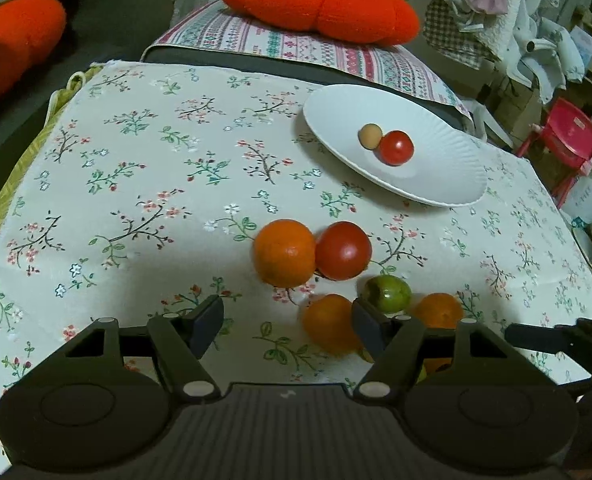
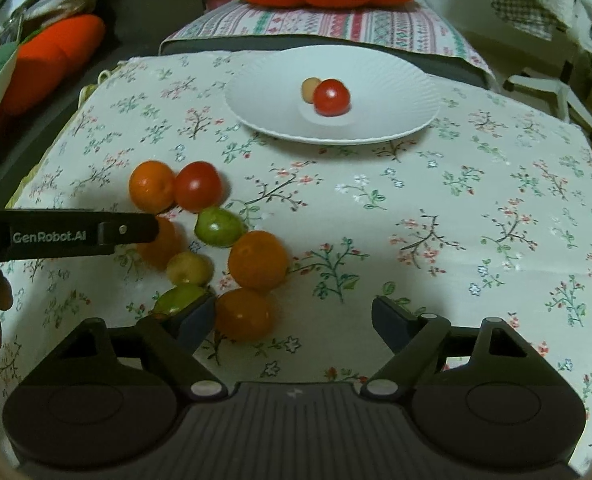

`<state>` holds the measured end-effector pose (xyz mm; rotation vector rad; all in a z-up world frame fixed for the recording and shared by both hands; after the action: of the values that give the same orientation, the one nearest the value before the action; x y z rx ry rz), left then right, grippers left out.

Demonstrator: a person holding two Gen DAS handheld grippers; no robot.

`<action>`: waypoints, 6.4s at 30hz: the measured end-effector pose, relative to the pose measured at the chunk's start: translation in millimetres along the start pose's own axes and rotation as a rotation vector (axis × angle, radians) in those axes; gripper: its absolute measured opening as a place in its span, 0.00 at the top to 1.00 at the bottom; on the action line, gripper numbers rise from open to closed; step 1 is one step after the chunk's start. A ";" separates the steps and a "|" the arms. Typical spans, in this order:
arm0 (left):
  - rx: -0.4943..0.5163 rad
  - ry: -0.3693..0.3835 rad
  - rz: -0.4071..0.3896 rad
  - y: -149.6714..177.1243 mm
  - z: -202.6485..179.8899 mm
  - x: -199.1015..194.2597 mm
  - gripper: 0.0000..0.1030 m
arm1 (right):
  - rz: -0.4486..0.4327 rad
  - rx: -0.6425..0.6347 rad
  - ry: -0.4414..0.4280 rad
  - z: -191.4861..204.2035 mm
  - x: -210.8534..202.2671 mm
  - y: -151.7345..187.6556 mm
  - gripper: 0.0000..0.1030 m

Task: Organize fruits
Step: 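Move both tools back toward the remaining fruit cluster, then grasp an orange tomato with the right tool while the left tool grasps another orange tomato, then carry both orange tomatoes onto the white plate and open both tools, then move both tools back toward the remaining fruits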

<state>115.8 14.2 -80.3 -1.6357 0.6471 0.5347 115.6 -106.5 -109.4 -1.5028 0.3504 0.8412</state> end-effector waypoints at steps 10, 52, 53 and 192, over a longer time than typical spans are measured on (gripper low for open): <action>0.024 0.038 -0.005 1.0 -9.9 4.6 0.67 | 0.011 -0.083 0.004 11.6 5.9 4.1 0.48; 0.048 0.073 -0.004 3.4 -19.1 5.8 0.90 | -0.018 -0.041 -0.062 14.8 -0.6 -2.9 0.75; 0.044 0.074 -0.001 3.7 -19.3 6.3 0.90 | -0.019 -0.042 -0.062 14.8 -0.9 -3.0 0.75; 0.169 0.045 -0.184 -63.6 -21.7 12.3 0.73 | -0.229 0.121 -0.058 -33.4 -11.6 -75.2 0.37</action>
<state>167.7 -1.7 -38.8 -1.5320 0.5525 0.3019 167.9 -131.0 -49.7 -1.3734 0.1780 0.6686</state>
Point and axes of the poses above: each gripper's, at about its wrist camera, not at the fingertips, and x roughly the way its jaws point, z to its left, y to its underside, the point moved 8 cm from there along x, roughly the way its jaws point, and after that the axes turned 9 degrees about -z, right-handed, at the moved point
